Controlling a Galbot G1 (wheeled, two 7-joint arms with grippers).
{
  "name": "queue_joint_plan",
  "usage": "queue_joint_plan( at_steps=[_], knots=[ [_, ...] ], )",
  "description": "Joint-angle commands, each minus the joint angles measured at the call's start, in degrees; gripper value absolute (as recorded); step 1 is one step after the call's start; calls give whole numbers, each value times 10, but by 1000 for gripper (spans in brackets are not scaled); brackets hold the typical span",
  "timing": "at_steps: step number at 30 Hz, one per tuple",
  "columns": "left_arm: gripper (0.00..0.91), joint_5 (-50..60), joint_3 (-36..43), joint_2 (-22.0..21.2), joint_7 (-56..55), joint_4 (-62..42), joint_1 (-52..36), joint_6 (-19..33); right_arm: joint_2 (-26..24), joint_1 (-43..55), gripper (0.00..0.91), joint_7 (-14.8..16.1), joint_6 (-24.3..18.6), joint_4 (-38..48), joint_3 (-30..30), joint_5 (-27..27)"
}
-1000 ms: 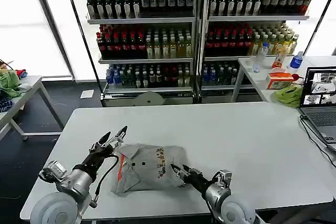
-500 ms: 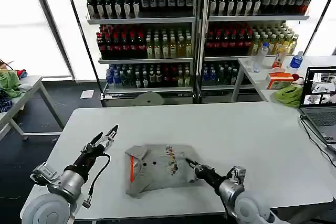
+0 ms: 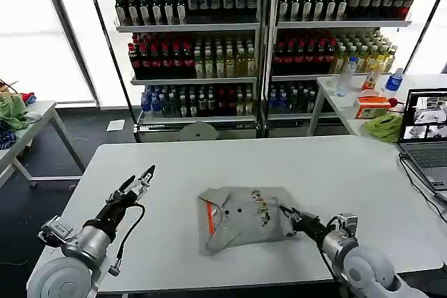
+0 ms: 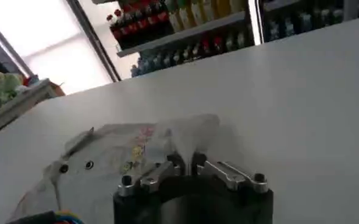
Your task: Fold and organize the clothes.
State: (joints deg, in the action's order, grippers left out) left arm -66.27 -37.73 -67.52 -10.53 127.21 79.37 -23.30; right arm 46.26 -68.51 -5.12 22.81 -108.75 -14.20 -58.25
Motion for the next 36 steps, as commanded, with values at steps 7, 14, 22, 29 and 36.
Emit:
queue_joint_plan(
  at_steps=[7, 14, 22, 29, 36],
  knots=[
    [907, -4, 0, 9, -9, 18, 5, 0, 12, 9, 907, -71, 13, -54, -73, 189],
    [907, 1, -2, 5, -11, 24, 10, 0, 77, 37, 907, -20, -90, -28, 18, 188],
    [907, 35, 3, -22, 9, 29, 55, 4, 101, 16, 907, -61, -72, 27, 95, 286],
    [907, 43, 0, -30, 9, 26, 60, 9, 119, 20, 907, -78, -73, 78, 106, 328],
    [907, 48, -1, -28, 8, 37, 65, 9, 97, 7, 907, -55, -119, 24, 74, 281]
  ],
)
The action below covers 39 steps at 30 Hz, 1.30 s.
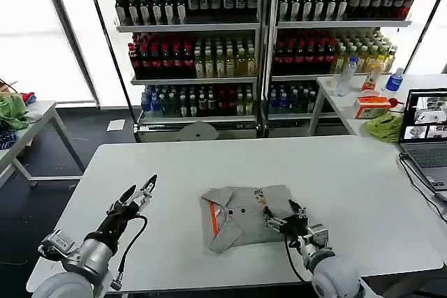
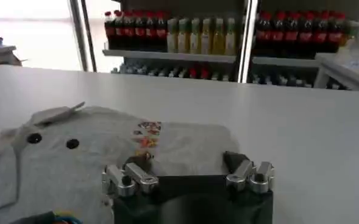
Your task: Fold and organize the clothes.
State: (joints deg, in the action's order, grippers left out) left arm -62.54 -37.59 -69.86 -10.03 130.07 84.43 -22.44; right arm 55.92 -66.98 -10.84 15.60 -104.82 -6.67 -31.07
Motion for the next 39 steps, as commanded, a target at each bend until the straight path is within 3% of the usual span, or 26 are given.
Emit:
queue_joint_plan(
  at_steps=[1, 4, 7, 10, 12, 17, 20, 30, 39],
  knots=[
    [907, 11, -3, -5, 2, 8, 15, 0, -5, -11, 907, 5, -58, -35, -16, 6],
    [907, 21, -6, -5, 7, 8, 18, 1, -14, -16, 907, 20, -89, -75, -55, -13],
    [907, 100, -15, -2, 45, 7, 25, 14, -17, -28, 907, 39, -113, -111, -108, -2],
    [907, 204, -35, -6, 87, 7, 36, 59, -21, -61, 907, 56, -131, -133, -164, 0],
    [907, 280, -47, -18, 116, 1, 48, 117, -24, -98, 907, 94, -181, -127, -197, 26],
    [907, 421, -35, -39, 142, -29, 80, 245, -15, -160, 907, 124, -205, -113, -227, 39],
    [907, 454, -25, -51, 146, -34, 93, 279, -1, -185, 907, 137, -224, -112, -231, 49],
    [907, 483, -10, -72, 193, -27, 125, 282, 32, -211, 907, 152, -239, -98, -221, 71],
    [907, 485, -29, -91, 192, -13, 142, 277, 16, -224, 907, 161, -248, -79, -228, 60]
  ],
)
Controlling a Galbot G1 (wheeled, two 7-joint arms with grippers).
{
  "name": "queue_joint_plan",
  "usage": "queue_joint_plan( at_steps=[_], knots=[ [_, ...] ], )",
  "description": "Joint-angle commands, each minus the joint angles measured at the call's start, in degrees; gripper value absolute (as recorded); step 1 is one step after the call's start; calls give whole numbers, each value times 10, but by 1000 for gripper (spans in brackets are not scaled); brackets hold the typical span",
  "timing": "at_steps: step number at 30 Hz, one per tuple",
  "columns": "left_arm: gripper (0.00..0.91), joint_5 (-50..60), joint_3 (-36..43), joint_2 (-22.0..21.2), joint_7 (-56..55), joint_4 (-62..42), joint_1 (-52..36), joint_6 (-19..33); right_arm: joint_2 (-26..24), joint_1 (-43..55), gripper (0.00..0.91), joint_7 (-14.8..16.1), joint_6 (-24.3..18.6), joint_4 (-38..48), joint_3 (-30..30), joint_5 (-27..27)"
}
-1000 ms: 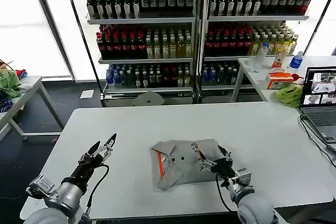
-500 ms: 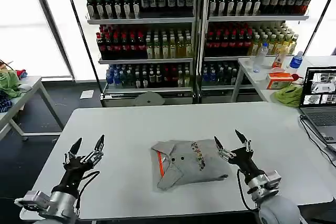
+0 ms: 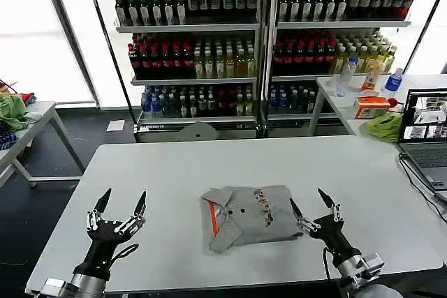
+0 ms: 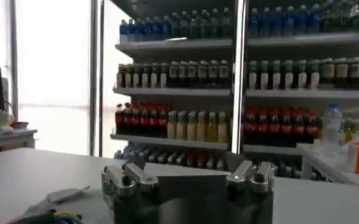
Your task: Fold and organize the clothes.
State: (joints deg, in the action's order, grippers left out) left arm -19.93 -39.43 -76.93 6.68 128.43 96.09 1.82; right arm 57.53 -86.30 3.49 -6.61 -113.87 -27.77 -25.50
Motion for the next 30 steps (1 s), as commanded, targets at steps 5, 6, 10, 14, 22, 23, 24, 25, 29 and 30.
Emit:
queue_joint_plan(
  at_steps=[5, 6, 10, 14, 22, 23, 24, 25, 29, 30],
  knots=[
    [907, 60, -18, -28, 27, 4, 36, 31, 1, -39, 907, 23, -49, 6, -14, 1],
    [907, 60, -19, -28, 28, 3, 36, 30, 0, -37, 907, 24, -51, 6, -14, 0],
    [907, 60, -27, -29, 33, 7, 39, 18, -6, -37, 907, 27, -49, -1, -13, -3],
    [907, 59, -43, -29, 43, 3, 40, 17, -11, -41, 907, 34, -46, -14, -12, -9],
    [907, 71, -72, -30, 55, 7, 48, 38, -24, -42, 907, 43, -43, -21, -15, -27],
    [907, 78, -71, -31, 54, 5, 50, 42, -23, -42, 907, 43, -42, -22, -15, -28],
    [907, 85, -70, -32, 54, 0, 51, 44, -22, -42, 907, 43, -41, -21, -12, -29],
    [907, 90, -69, -32, 54, -9, 52, 49, -21, -42, 907, 44, -40, -19, -11, -29],
    [907, 93, -57, -37, 52, -23, 58, 59, -16, -46, 907, 47, -45, -7, -3, -23],
    [907, 93, -55, -39, 51, -22, 59, 60, -16, -48, 907, 48, -46, -8, -3, -23]
  ],
)
